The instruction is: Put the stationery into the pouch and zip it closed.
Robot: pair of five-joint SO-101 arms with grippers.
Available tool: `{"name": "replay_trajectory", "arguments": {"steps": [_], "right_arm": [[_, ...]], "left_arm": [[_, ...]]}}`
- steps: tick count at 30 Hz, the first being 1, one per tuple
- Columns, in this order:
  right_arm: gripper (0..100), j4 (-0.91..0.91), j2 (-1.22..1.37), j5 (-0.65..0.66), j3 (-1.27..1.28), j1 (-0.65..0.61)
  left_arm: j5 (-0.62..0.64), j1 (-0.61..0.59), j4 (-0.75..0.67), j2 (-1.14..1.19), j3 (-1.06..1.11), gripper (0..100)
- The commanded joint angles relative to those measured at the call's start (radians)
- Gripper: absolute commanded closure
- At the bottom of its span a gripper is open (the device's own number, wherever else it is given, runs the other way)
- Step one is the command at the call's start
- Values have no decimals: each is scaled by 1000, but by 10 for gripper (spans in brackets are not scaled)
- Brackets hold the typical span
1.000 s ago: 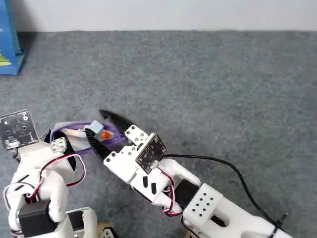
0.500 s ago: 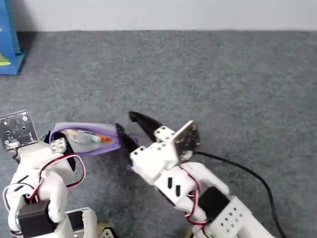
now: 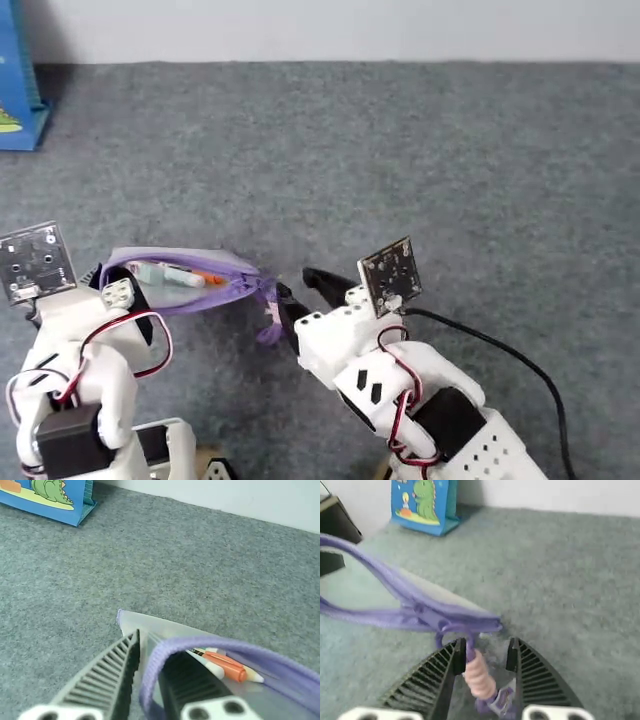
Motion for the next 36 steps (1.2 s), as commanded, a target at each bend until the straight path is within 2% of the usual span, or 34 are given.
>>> {"name": "replay_trajectory", "arguments": {"steps": [1,9,13,18,26,32,36], "right_arm": [[861,10,-10,-5,11,-64],[863,53,-10,23,15,-77],[865,-45,-8,32,81,-74],[866,-197,-8,109,180,-42],[868,-206,-8,112,184,-21],[995,-211,-8,114,186,-21],[991,-202,-10,115,186,-21]], "left_arm": [[-6,-8,2,-2,-21,988],[-6,-8,2,-2,-21,988],[-6,-8,2,-2,-21,988],[-6,-8,2,-2,-21,988],[-6,-8,2,-2,-21,988],[-6,-8,2,-2,-21,988],[-6,-8,3,-2,-15,988]]}}
